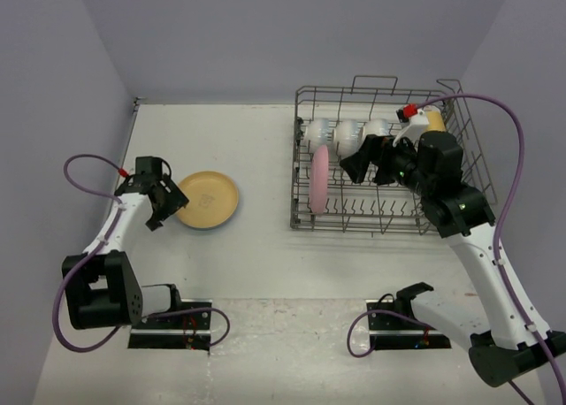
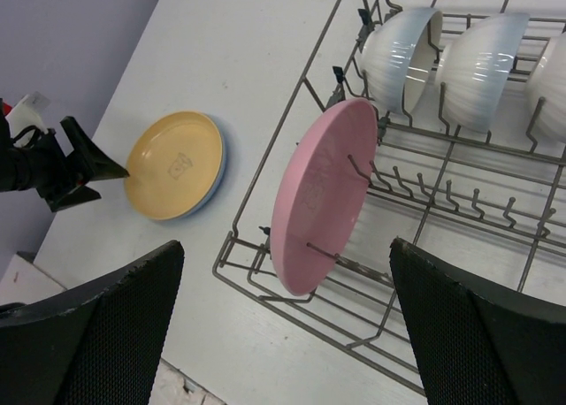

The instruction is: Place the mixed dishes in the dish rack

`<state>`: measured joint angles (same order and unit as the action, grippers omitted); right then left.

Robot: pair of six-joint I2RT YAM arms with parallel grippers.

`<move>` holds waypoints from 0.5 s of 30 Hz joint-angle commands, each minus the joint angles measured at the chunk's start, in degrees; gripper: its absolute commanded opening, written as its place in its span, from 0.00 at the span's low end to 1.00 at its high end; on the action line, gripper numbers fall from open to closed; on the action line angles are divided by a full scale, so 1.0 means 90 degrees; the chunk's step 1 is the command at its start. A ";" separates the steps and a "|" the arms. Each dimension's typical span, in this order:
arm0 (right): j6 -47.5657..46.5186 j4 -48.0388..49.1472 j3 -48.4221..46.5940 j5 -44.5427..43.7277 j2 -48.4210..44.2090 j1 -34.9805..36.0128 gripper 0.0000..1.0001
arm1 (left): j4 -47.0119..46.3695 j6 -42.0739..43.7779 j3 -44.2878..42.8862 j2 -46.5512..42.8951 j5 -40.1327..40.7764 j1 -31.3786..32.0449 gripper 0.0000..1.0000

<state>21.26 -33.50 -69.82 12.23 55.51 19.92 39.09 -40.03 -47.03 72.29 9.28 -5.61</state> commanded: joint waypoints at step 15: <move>-0.0184 -0.0302 0.0150 -0.0909 0.0005 0.0003 0.99 | -0.0769 -0.0220 -0.0117 0.1157 0.0024 -0.0041 0.41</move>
<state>20.43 -36.47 -68.84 5.93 55.53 19.92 34.68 -41.41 -47.03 82.85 9.15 -5.61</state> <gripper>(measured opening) 0.989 0.423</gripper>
